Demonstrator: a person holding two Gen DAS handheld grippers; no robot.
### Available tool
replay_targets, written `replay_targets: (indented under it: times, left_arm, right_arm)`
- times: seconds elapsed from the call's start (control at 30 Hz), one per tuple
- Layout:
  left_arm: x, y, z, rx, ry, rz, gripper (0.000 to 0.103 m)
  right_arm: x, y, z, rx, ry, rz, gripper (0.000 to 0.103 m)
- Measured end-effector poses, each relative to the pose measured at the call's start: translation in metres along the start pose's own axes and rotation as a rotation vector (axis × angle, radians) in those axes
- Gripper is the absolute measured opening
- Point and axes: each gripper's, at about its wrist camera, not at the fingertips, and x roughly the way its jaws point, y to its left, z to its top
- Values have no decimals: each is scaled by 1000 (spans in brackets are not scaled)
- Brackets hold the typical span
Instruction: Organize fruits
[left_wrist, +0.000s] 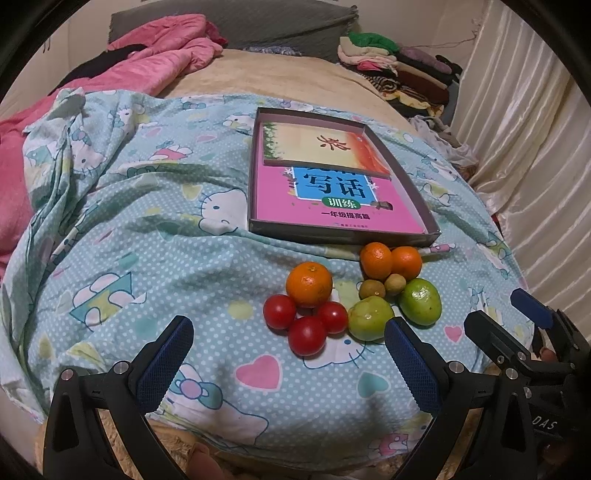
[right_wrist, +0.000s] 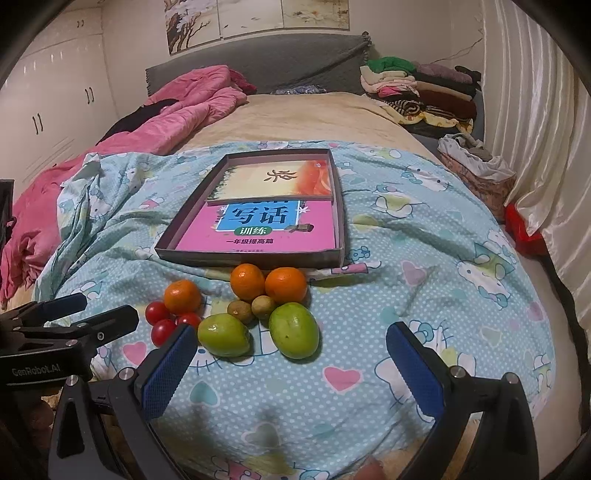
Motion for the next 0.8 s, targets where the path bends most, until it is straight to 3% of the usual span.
replay_targets:
  times: [0.8]
  left_arm:
    - [-2,0,2,3,-8,-3,103]
  right_arm:
    - [1,-1,1,2,8,-5,103]
